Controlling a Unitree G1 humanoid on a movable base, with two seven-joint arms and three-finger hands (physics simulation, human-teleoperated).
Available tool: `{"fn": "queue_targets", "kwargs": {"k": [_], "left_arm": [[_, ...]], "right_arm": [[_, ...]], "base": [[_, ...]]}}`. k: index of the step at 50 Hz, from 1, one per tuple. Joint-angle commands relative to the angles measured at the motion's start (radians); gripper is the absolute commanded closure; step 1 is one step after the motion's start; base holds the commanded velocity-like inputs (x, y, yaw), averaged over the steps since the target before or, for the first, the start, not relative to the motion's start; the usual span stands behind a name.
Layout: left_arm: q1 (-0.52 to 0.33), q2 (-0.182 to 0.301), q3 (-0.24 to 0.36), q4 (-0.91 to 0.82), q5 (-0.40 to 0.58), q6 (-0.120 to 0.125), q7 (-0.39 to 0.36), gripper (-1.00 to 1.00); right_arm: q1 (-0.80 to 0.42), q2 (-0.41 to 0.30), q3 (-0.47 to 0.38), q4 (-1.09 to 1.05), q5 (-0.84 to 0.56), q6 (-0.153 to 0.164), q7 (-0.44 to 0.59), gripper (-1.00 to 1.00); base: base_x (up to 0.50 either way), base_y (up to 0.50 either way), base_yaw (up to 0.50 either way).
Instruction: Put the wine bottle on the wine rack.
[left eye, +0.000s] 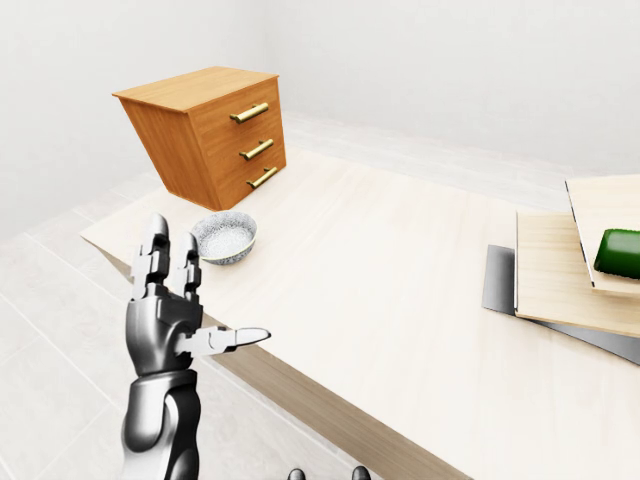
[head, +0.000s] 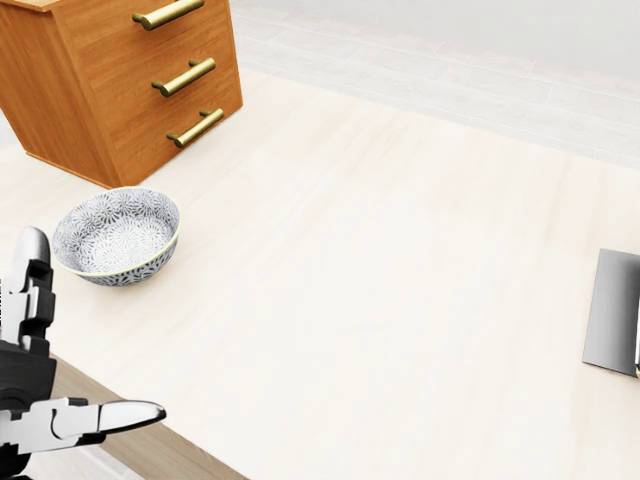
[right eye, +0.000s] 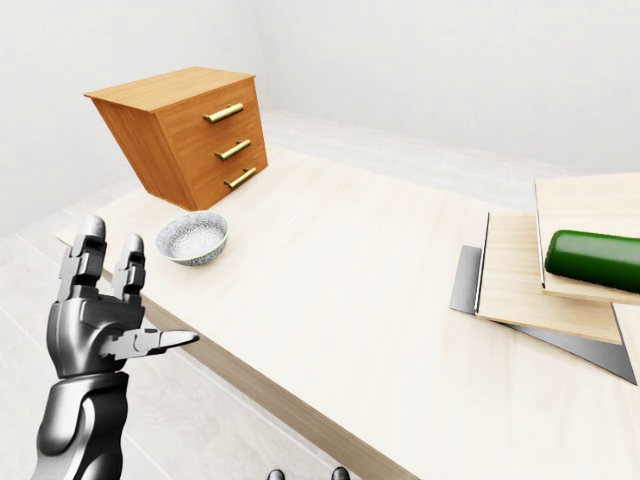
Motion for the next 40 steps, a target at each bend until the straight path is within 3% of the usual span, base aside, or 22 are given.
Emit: {"fn": "queue_targets", "kwargs": {"k": [1, 14, 22, 40], "left_arm": [[-0.002, 0.001, 0.004, 0.023, -0.001, 0.0, -0.007, -1.0], [0.002, 0.002, -0.002, 0.017, 0.001, 0.0, -0.005, -1.0], [0.013, -0.001, -0.006, -0.007, 0.001, 0.0, -0.002, -1.0], [0.019, -0.003, 0.002, -0.023, -0.005, 0.0, -0.004, -1.0]], "right_arm": [[-0.022, -0.073, 0.026, -0.054, 0.111, 0.0, 0.0, -1.0], [-0.02, -0.135, 0.014, -0.134, 0.243, 0.0, 0.0, -1.0], [-0.021, -0.25, -0.035, -0.192, 0.399, 0.0, 0.0, -1.0], [0.046, -0.327, -0.154, -0.237, 0.407, 0.0, 0.0, -1.0]], "base": [[0.0, 0.0, 0.0], [0.0, 0.0, 0.0], [0.0, 0.0, 0.0], [0.0, 0.0, 0.0]]}}
